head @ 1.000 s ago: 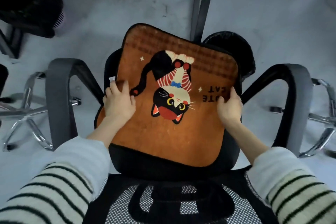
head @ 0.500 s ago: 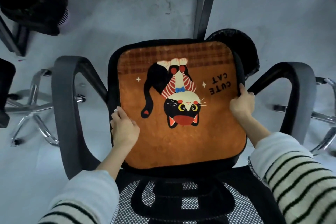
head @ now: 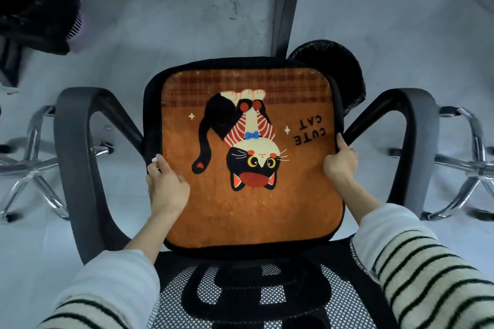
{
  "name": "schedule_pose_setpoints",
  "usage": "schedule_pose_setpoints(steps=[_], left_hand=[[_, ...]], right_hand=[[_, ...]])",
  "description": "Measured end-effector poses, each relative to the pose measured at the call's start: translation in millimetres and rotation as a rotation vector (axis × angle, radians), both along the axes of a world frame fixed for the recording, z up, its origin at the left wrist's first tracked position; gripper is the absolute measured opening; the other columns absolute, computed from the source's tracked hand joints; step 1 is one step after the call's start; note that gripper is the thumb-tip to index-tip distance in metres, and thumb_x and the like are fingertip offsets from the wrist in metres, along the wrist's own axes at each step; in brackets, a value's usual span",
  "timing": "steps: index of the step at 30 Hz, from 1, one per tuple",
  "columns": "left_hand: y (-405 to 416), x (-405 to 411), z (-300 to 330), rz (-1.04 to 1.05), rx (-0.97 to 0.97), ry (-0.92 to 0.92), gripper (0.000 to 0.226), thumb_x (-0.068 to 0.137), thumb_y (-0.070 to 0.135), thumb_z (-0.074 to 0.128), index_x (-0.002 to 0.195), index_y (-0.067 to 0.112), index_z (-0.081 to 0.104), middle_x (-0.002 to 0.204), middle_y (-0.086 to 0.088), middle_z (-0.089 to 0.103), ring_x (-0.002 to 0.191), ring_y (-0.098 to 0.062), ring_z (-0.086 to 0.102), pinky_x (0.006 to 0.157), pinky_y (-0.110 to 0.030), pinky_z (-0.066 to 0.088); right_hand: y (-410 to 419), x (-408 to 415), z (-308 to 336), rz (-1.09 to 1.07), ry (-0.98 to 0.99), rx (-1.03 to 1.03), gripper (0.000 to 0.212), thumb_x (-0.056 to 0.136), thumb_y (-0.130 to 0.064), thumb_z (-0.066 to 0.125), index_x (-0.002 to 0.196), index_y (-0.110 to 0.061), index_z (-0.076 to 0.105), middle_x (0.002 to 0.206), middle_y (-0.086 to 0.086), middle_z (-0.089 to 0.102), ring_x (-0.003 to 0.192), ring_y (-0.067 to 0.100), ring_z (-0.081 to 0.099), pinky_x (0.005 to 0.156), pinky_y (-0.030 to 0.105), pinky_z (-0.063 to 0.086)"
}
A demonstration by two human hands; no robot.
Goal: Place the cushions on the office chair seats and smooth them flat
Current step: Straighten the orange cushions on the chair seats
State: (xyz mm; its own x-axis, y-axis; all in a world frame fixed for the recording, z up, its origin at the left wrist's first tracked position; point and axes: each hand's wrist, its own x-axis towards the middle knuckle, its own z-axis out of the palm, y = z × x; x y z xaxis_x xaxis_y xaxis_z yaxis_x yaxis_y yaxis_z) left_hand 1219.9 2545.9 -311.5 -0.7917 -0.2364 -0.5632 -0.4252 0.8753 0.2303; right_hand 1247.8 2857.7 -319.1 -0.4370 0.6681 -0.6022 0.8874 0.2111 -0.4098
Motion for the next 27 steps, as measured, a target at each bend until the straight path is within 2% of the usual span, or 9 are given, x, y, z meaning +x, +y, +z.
schedule_pose_setpoints(steps=[6, 9, 11, 13, 15, 17, 23, 27], left_hand=[[-4.6, 0.7, 0.3, -0.014, 0.006, -0.023, 0.066, 0.093, 0.005, 0.037, 0.148, 0.005, 0.001, 0.148, -0.014, 0.014, 0.131, -0.033, 0.025, 0.104, -0.042, 0.035], [-6.0, 5.5, -0.2, -0.003, 0.01, -0.055, 0.07, 0.092, 0.004, 0.038, 0.149, 0.008, -0.004, 0.151, -0.011, 0.007, 0.133, -0.031, 0.021, 0.106, -0.042, 0.035], [-5.3, 11.4, -0.1, 0.03, 0.021, -0.069, 0.071, 0.092, 0.003, 0.037, 0.149, 0.009, -0.004, 0.153, -0.009, 0.003, 0.137, -0.03, 0.015, 0.109, -0.043, 0.032], [-3.4, 16.2, -1.2, 0.048, 0.03, -0.084, 0.072, 0.091, 0.002, 0.037, 0.149, 0.011, -0.006, 0.155, -0.009, -0.003, 0.141, -0.029, 0.007, 0.113, -0.043, 0.025], [-2.0, 19.0, -3.3, 0.042, 0.039, -0.109, 0.073, 0.091, 0.002, 0.035, 0.149, 0.013, -0.009, 0.157, -0.007, -0.01, 0.144, -0.028, -0.001, 0.117, -0.043, 0.016], [-2.4, 19.7, -5.5, 0.043, 0.05, -0.131, 0.072, 0.091, 0.002, 0.033, 0.149, 0.016, -0.009, 0.157, -0.003, -0.013, 0.145, -0.025, -0.006, 0.118, -0.041, 0.012], [-8.3, 14.4, -7.4, 0.009, 0.043, -0.139, 0.068, 0.093, 0.004, 0.03, 0.149, 0.016, -0.007, 0.158, -0.002, -0.012, 0.145, -0.023, -0.006, 0.116, -0.04, 0.018], [-12.1, 6.4, -0.8, -0.015, 0.038, -0.108, 0.069, 0.092, 0.0, 0.033, 0.15, 0.015, 0.0, 0.157, -0.003, -0.004, 0.143, -0.023, 0.002, 0.108, -0.038, 0.031]], right_hand=[[3.1, 4.2, -3.3, 0.014, 0.0, -0.031, 0.071, 0.086, 0.009, 0.032, 0.148, -0.024, 0.027, 0.142, 0.013, 0.039, 0.116, 0.03, 0.051, 0.082, 0.025, 0.043], [-0.7, 7.9, 0.3, -0.006, 0.034, -0.046, 0.064, 0.09, 0.003, 0.034, 0.149, -0.021, 0.026, 0.141, 0.012, 0.033, 0.121, 0.028, 0.046, 0.095, 0.028, 0.042], [-6.2, 16.1, 3.4, 0.068, 0.047, 0.006, 0.061, 0.093, -0.003, 0.038, 0.149, -0.02, 0.024, 0.145, 0.011, 0.025, 0.13, 0.025, 0.036, 0.107, 0.032, 0.037], [-14.5, 28.6, 5.5, 0.27, -0.003, 0.094, 0.063, 0.095, -0.011, 0.044, 0.151, -0.023, 0.018, 0.155, 0.007, 0.011, 0.143, 0.025, 0.016, 0.115, 0.039, 0.027], [-22.9, 42.2, 3.1, 0.461, -0.093, 0.107, 0.069, 0.095, -0.026, 0.049, 0.151, -0.027, 0.009, 0.159, 0.002, -0.006, 0.147, 0.024, -0.003, 0.119, 0.046, 0.017], [-29.4, 52.3, -1.6, 0.56, -0.195, 0.077, 0.08, 0.092, -0.04, 0.053, 0.15, -0.031, -0.001, 0.158, -0.001, -0.017, 0.147, 0.025, -0.011, 0.119, 0.049, 0.012], [-34.8, 55.9, -7.0, 0.57, -0.236, 0.084, 0.085, 0.089, -0.046, 0.054, 0.15, -0.031, -0.004, 0.157, 0.001, -0.02, 0.146, 0.027, -0.013, 0.119, 0.05, 0.011], [-39.7, 57.3, -3.3, 0.539, -0.24, 0.107, 0.083, 0.089, -0.046, 0.055, 0.151, -0.029, 0.002, 0.159, 0.002, -0.014, 0.146, 0.03, -0.007, 0.117, 0.052, 0.016]])
